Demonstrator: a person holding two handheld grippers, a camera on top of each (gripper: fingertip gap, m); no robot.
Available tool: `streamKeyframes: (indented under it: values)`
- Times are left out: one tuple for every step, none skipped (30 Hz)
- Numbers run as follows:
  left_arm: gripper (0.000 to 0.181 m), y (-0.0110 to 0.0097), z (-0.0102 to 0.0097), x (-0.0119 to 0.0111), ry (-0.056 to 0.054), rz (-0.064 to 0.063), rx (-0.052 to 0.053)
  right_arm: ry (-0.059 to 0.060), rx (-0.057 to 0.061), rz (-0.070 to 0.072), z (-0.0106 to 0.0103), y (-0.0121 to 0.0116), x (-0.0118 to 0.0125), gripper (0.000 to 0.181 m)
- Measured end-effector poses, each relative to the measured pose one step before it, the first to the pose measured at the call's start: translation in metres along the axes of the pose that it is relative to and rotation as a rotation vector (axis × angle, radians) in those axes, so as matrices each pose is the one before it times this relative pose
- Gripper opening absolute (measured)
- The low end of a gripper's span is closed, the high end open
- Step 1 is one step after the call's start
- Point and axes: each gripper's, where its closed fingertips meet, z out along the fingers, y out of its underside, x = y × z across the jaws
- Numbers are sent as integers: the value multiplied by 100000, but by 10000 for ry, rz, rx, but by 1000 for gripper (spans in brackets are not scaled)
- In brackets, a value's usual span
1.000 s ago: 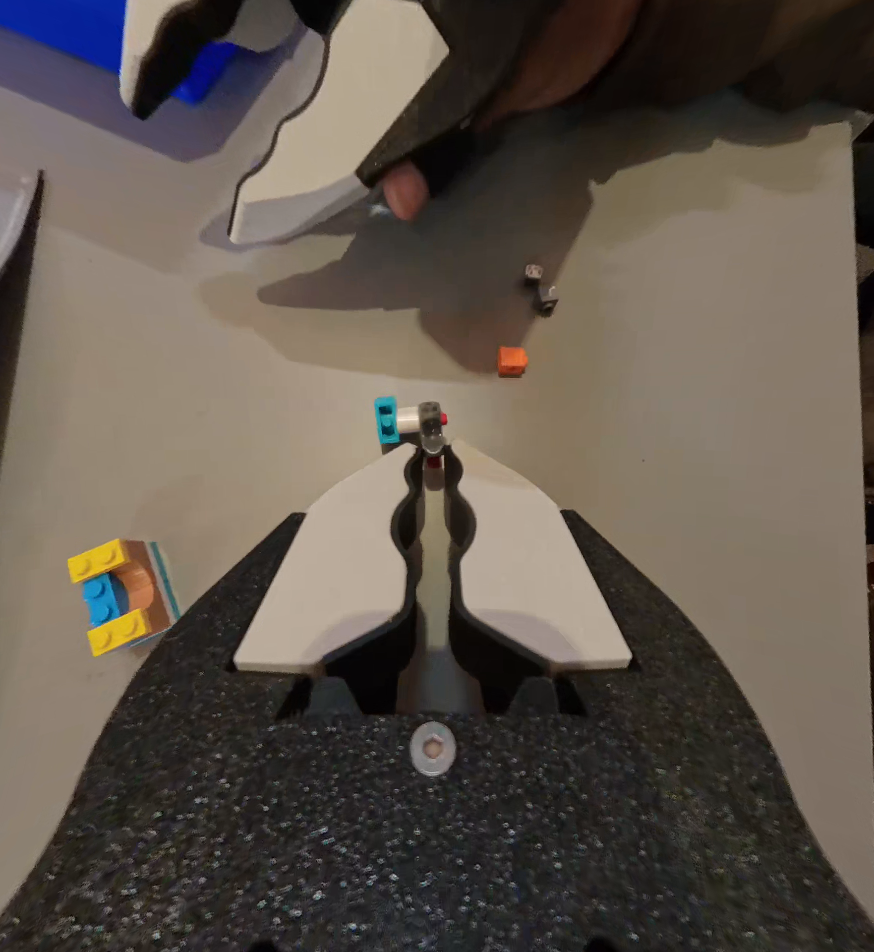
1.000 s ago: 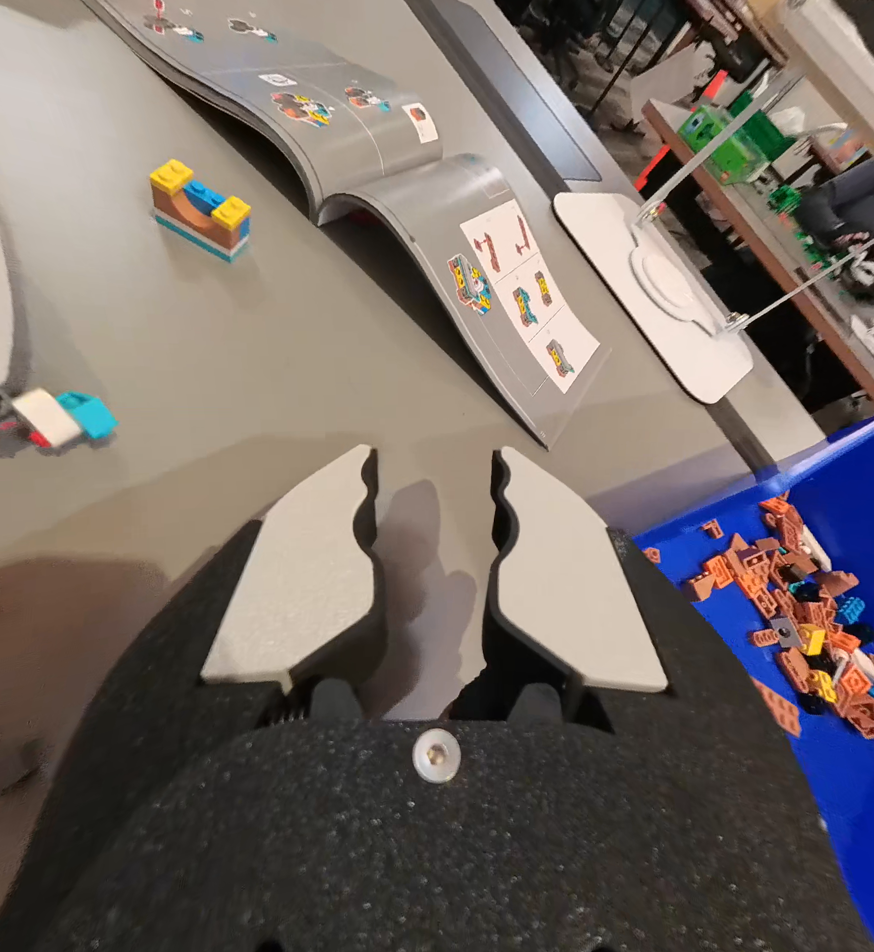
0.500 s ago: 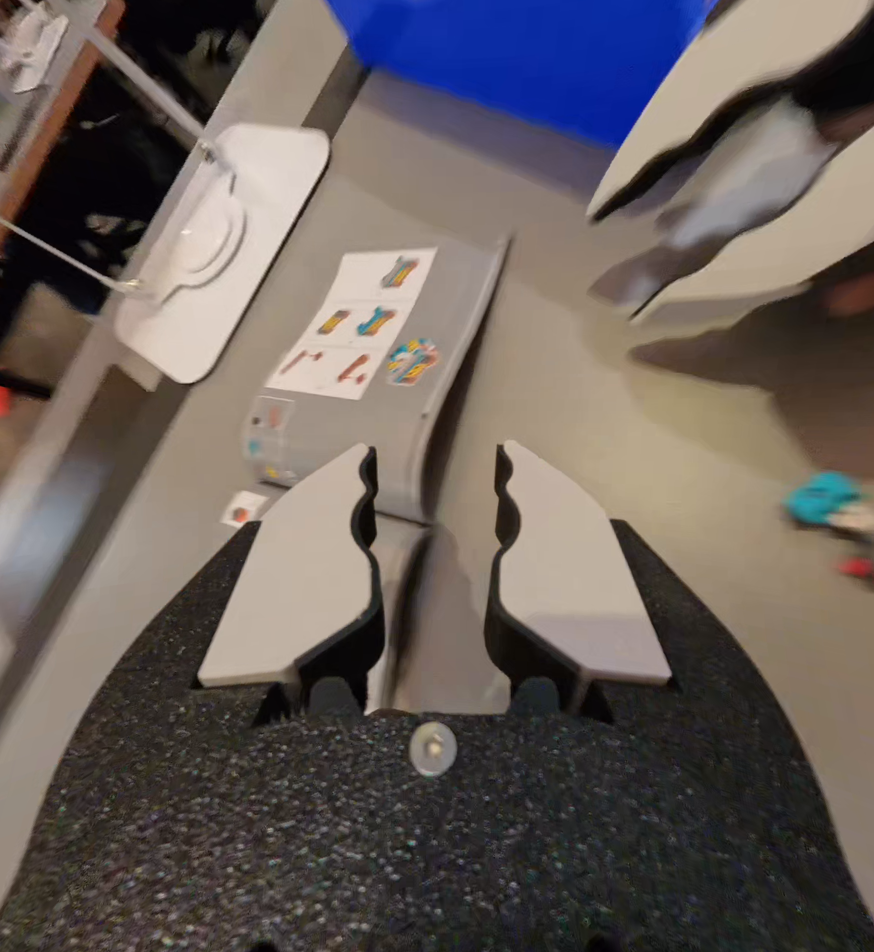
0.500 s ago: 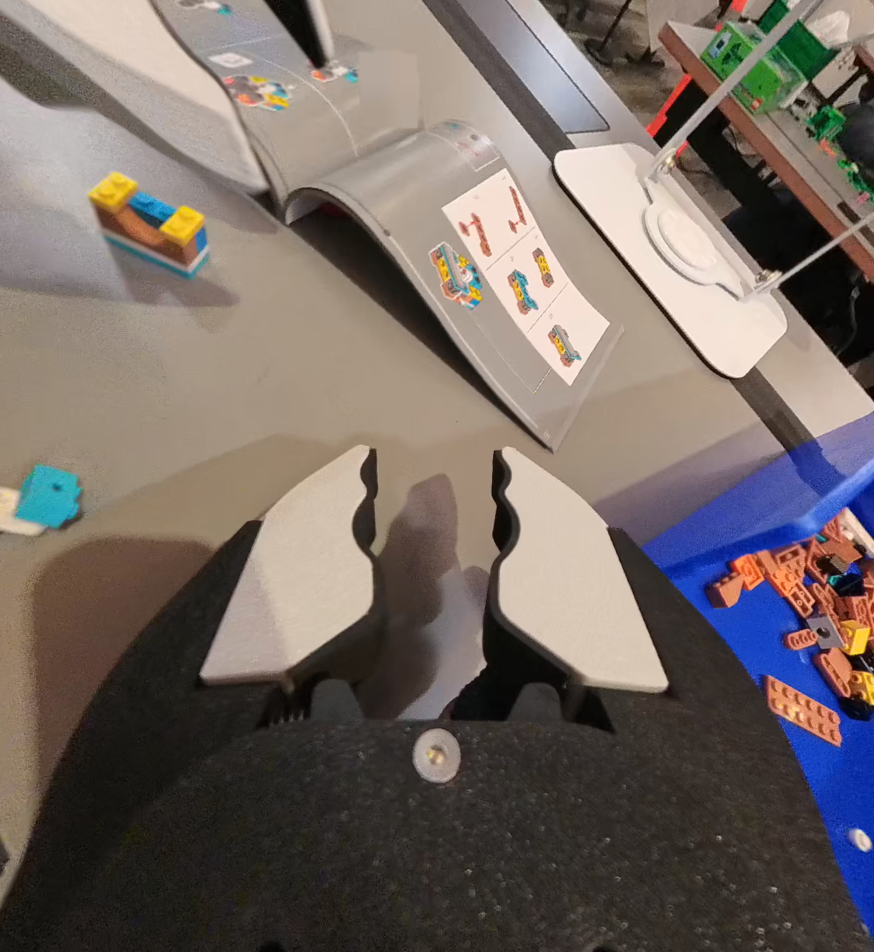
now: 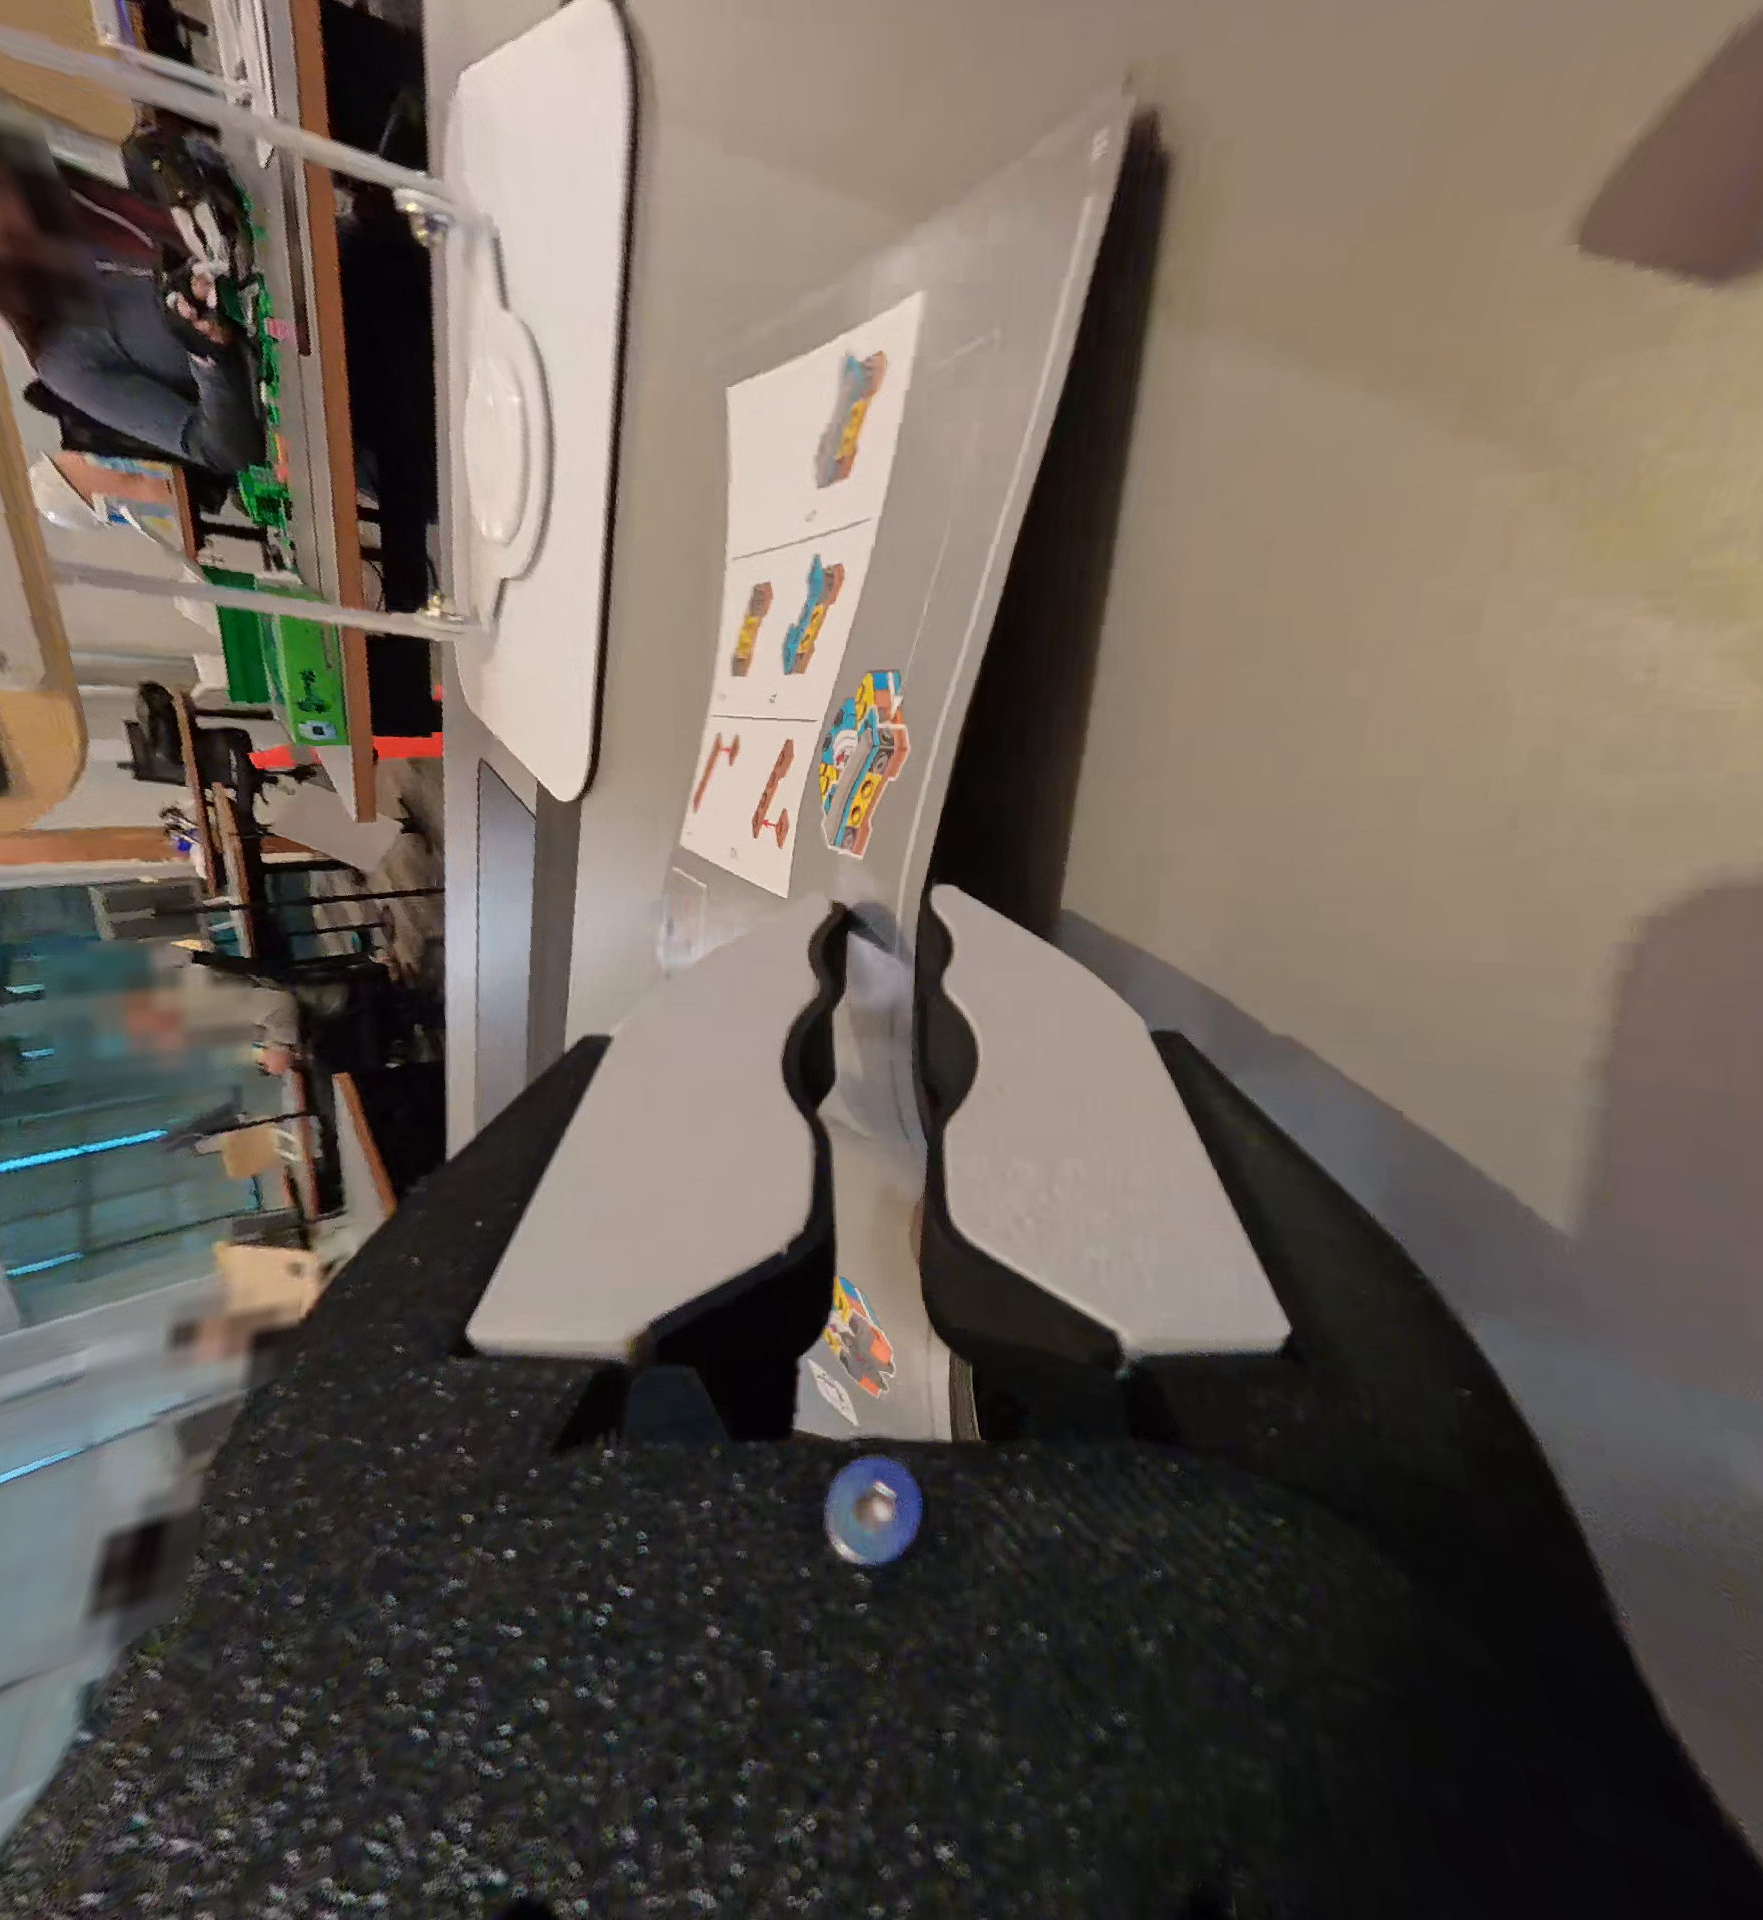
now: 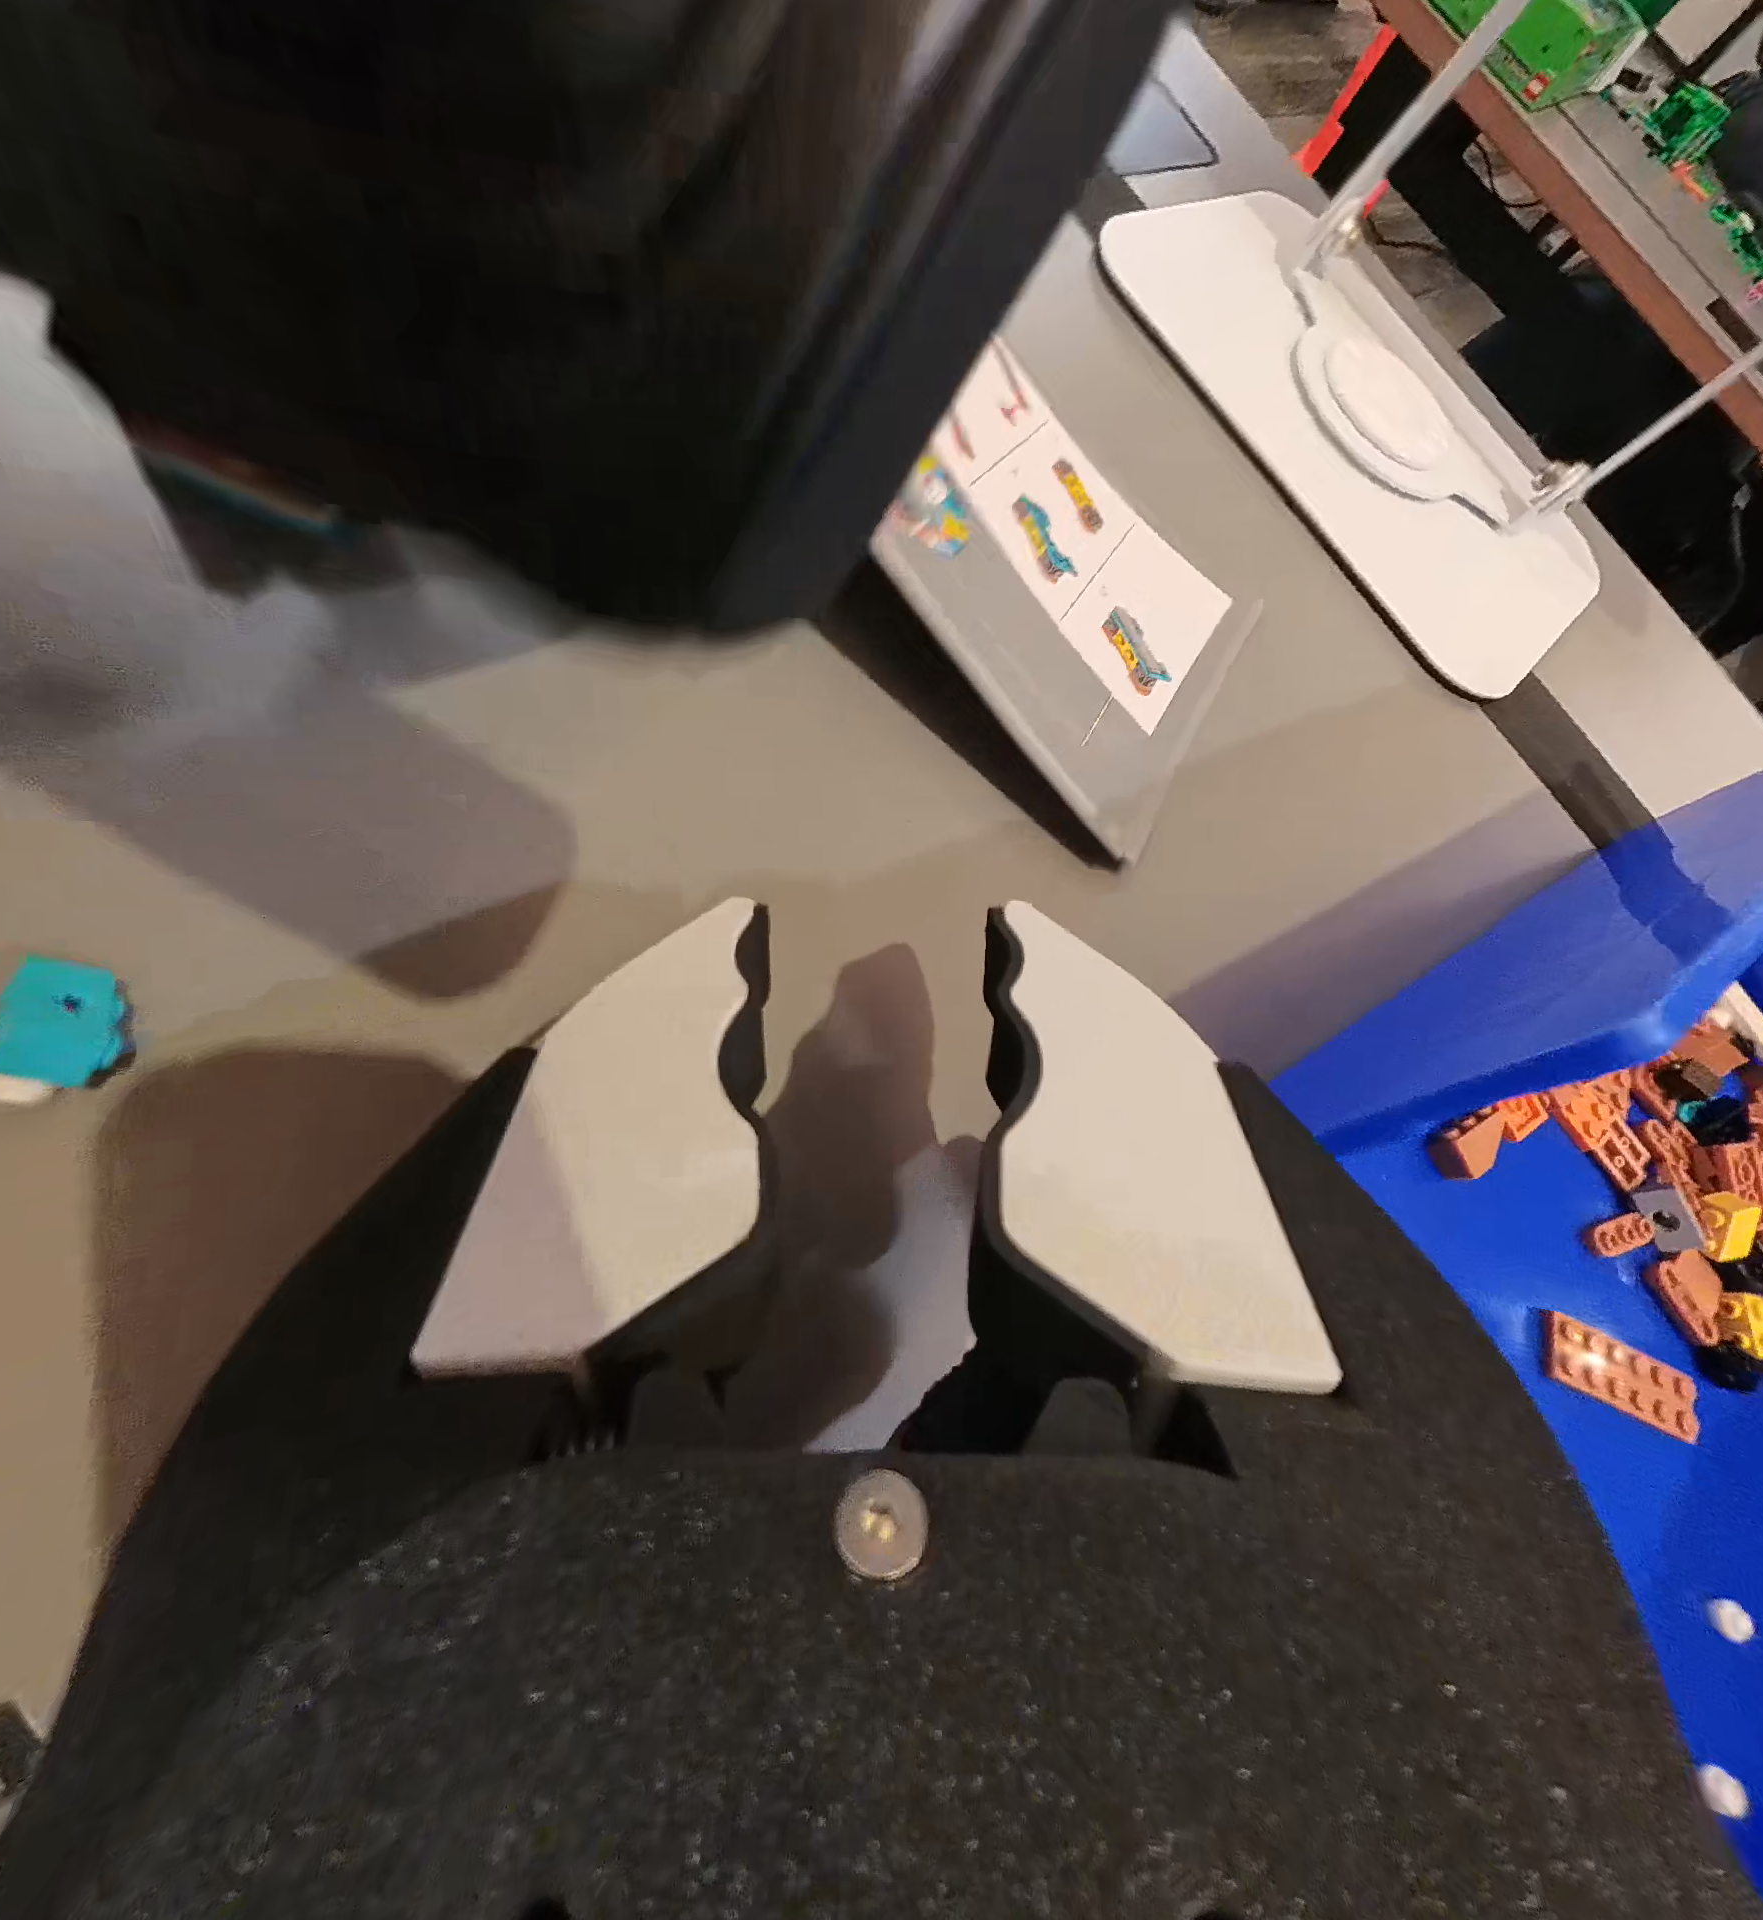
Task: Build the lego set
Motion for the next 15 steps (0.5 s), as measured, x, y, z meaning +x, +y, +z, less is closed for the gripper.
streamKeyframes:
  values:
    - [12,32,-115,-385,33,-408,164,-82,-193,-394,16,333,-308,39]
    - [12,13,-154,-366,101,-444,190,-130,-120,-363,41,175,-372,38]
    - [12,-14,-172,-452,81,-494,205,-171,101,-300,-17,-231,-384,35]
    - [12,-35,-182,-483,71,-466,210,-157,59,-314,66,-232,-346,35]
    - [12,-46,-213,-481,80,-448,202,-143,24,-263,129,-218,-253,34]
    - [12,-60,-226,-481,65,-430,209,-163,24,-117,210,-245,-186,34]
    - [11,-73,-236,-493,39,-410,205,-206,71,87,270,-305,-154,34]
    - [11,-33,-220,-493,2,-335,172,-250,121,222,353,-381,-140,34]
    - [11,-10,-196,-506,-47,-253,137,-286,123,232,398,-407,-196,34]
    - [11,13,-177,-455,-45,-162,103,-237,70,165,416,-382,-148,34]
    - [11,12,-164,-460,-78,-173,98,-97,51,65,416,-423,53,34]
    - [11,-13,-126,-361,-37,-207,110,1,126,29,415,-545,173,34]
    - [11,-18,-110,-201,24,-209,110,1,128,43,441,-588,162,34]
    - [11,-7,-79,-141,26,-176,100,-60,94,42,491,-562,63,34]
    - [11,-15,-52,-71,30,-125,84,-120,103,13,541,-564,-27,34]
